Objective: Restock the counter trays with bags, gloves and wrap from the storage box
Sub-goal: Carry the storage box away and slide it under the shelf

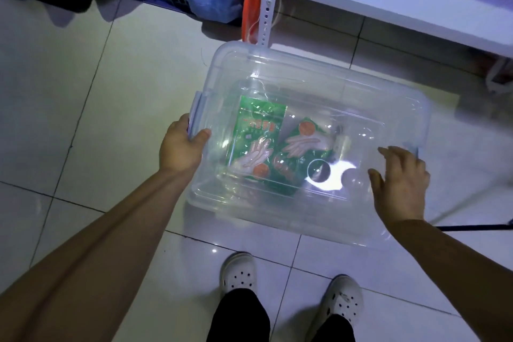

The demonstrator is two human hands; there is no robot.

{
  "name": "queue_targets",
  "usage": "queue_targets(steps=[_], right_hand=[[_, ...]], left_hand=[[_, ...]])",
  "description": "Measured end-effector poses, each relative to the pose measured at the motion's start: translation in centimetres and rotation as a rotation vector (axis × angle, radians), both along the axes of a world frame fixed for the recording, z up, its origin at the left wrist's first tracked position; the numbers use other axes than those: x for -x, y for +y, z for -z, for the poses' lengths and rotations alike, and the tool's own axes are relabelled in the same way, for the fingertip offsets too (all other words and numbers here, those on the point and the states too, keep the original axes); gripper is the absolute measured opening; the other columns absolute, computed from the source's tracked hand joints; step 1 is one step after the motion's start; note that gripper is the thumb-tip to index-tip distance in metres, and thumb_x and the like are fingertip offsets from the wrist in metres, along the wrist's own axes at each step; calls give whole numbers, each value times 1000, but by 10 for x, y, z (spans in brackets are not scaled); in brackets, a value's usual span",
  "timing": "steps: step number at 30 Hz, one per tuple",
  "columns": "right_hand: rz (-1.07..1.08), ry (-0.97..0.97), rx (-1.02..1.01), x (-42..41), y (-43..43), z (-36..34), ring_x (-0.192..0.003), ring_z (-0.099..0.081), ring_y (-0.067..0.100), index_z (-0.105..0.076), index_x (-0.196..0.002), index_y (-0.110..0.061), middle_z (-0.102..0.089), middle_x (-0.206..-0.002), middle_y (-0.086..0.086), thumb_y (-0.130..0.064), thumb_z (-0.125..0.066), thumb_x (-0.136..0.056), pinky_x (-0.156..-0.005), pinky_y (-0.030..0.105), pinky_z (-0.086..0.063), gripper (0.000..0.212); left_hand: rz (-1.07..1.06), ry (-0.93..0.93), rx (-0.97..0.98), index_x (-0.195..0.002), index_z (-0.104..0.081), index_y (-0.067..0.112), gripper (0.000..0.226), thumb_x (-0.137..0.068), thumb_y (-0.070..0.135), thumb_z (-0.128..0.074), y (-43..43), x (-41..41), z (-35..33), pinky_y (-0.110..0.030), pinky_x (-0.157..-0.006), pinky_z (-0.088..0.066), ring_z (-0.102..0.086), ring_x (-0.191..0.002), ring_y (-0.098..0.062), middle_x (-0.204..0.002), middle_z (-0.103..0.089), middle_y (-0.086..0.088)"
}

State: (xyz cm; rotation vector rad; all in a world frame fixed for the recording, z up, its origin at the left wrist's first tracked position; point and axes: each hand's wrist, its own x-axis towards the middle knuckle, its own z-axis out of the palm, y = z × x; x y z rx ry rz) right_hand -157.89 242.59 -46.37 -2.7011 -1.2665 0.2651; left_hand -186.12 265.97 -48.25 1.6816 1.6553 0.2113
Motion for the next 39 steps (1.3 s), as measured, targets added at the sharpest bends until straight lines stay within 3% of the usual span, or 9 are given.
queue_targets(steps=[4,7,11,14,17,20,25,31,39], right_hand=[[214,18,4,-17,-16,2,-112,-41,50,-39,-131,8,-41,-133,33,-13,-68,-82,-91,56,-36,61],[372,126,-16,-29,-15,11,-116,-38,43,-35,-133,6,-38,-136,30,-22,-63,-87,-96,50,-33,60],[766,633,1,-49,-16,10,-89,-49,33,-46,-108,4,-52,-104,24,-26,-51,-93,-76,40,-40,33],[762,800,-15,-64,-31,-10,-75,-51,28,-47,-98,-5,-52,-89,15,-24,-56,-91,-65,35,-46,21],[724,882,-44,-75,-46,-47,-59,-46,19,-45,-90,-9,-49,-76,8,-24,-59,-90,-51,27,-41,20],[699,938,-49,-87,-67,-96,-55,-47,17,-49,-85,-8,-49,-67,5,-20,-64,-87,-50,28,-42,20],[717,1037,-43,-125,-105,-183,-38,-50,7,-54,-80,-6,-51,-60,6,-11,-71,-82,-34,17,-40,17],[798,993,-125,-160,-123,-248,-61,-55,28,-56,-82,-4,-64,-81,26,-21,-70,-82,-58,41,-45,22],[1067,968,-378,-162,-107,-260,-74,-54,33,-60,-92,3,-64,-89,29,-10,-64,-86,-68,46,-46,15]], left_hand=[[3,80,-152,-73,-45,9,21,-86,21,-55,-8,-6,-1,-29,-56,-30,-41,-60,-25,-67,-47,-10],[-102,39,-44,-78,-49,5,20,-88,21,-55,-11,-18,-1,-30,-60,-34,-44,-64,-27,-70,-49,-13],[-200,44,255,-87,-46,5,23,-93,27,-49,-12,-24,-11,-35,-63,-39,-45,-66,-29,-82,-49,-18],[-196,33,267,-90,-45,5,20,-93,24,-49,-22,-27,-41,-29,-52,-31,-37,-56,-28,-74,-42,-15],[-185,63,182,-89,-44,5,19,-93,23,-50,-35,-32,-86,-31,-52,-30,-39,-61,-26,-73,-42,-15],[-144,100,127,-88,-45,4,23,-93,25,-50,-46,-44,-138,-35,-59,-33,-43,-71,-27,-79,-45,-18],[-67,119,-5,-76,-40,3,27,-93,21,-51,-51,-92,-214,-31,-49,-27,-38,-62,-27,-63,-38,-12],[60,80,-16,-79,-42,6,26,-93,27,-48,-30,-175,-281,-37,-59,-33,-44,-66,-32,-70,-46,-15],[303,56,-153,-80,-36,9,27,-94,31,-45,33,-275,-305,-41,-70,-35,-41,-74,-30,-80,-44,-15]])
